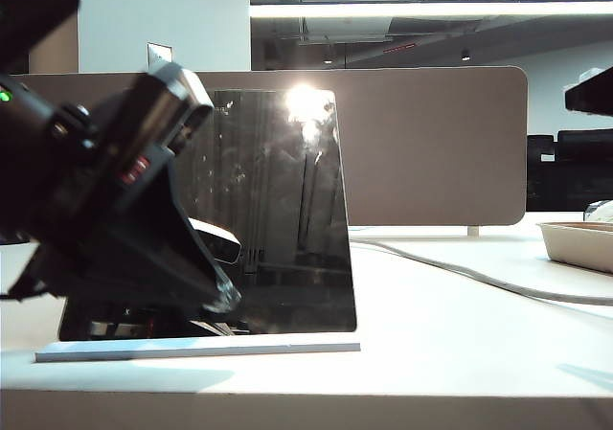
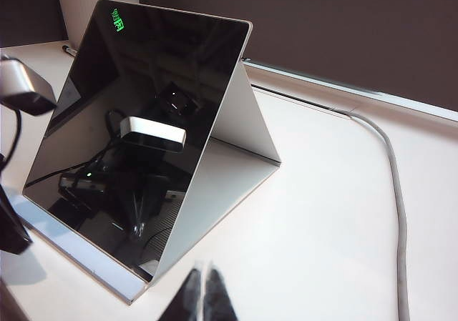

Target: Push the base of the mirror on the table to move it forward for a short distance.

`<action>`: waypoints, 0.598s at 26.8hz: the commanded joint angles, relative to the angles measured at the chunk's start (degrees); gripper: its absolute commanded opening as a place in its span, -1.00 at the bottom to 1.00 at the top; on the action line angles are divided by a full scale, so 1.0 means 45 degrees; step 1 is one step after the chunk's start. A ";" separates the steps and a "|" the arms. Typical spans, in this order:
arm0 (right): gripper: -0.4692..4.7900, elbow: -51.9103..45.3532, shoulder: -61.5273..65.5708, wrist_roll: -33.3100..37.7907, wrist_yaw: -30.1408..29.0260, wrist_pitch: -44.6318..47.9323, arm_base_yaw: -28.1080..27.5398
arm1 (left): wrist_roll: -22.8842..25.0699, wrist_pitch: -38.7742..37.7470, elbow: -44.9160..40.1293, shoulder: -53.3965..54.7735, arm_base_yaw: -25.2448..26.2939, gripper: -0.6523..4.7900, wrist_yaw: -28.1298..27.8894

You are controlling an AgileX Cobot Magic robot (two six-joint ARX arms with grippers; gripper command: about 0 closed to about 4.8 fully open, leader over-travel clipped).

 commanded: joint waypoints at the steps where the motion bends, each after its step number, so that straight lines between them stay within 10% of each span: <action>1: -0.74 0.0010 0.0005 -0.0010 -0.0015 0.0175 0.0019 | -0.0384 0.0865 0.0049 0.0505 -0.0044 -0.76 -0.0287; 16: -0.74 0.0010 0.0005 -0.0010 -0.0015 0.0175 0.0019 | -0.0525 0.0500 0.1083 0.2438 -0.0044 -0.76 -0.0928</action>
